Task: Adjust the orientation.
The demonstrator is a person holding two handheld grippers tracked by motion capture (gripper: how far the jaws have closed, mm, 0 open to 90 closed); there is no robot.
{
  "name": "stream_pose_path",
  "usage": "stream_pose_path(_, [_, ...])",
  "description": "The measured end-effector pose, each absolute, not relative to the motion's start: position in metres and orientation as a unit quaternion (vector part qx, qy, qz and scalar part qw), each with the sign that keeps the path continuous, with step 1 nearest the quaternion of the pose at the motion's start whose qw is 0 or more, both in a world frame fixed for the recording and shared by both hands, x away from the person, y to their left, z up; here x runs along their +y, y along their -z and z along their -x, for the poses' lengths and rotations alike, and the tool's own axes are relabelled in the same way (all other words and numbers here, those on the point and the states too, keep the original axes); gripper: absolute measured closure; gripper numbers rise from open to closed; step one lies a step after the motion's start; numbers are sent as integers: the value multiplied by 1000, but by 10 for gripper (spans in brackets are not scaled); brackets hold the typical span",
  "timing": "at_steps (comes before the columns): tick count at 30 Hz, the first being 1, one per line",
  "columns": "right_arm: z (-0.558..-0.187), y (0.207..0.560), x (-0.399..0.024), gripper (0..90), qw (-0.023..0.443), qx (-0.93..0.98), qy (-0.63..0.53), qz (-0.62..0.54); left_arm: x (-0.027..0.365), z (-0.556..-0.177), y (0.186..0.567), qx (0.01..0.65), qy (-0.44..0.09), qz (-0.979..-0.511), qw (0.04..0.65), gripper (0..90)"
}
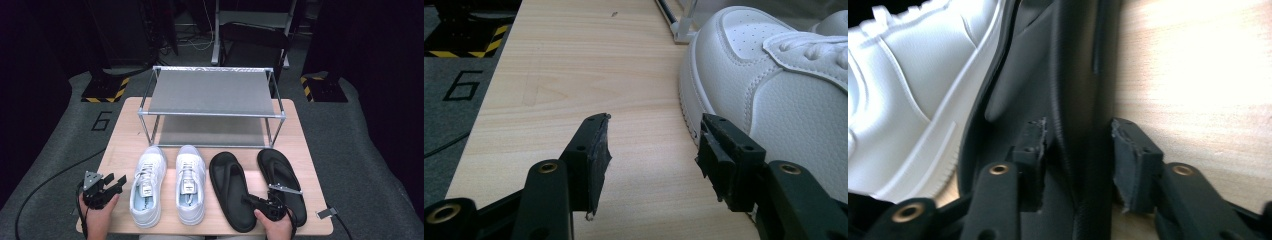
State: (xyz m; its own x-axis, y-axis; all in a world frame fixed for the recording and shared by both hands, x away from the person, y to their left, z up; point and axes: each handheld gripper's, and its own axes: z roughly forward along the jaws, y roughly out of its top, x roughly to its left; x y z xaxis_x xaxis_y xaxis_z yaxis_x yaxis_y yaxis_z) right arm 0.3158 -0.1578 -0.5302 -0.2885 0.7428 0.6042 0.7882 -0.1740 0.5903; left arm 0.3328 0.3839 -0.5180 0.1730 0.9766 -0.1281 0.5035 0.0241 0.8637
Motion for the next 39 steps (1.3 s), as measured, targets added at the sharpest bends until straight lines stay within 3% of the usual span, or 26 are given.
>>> stream_pose_path(39, [-310, 520, -162, 658, -1, -630, 503, 592, 385, -333, 517, 578, -281, -640, 421, 453])
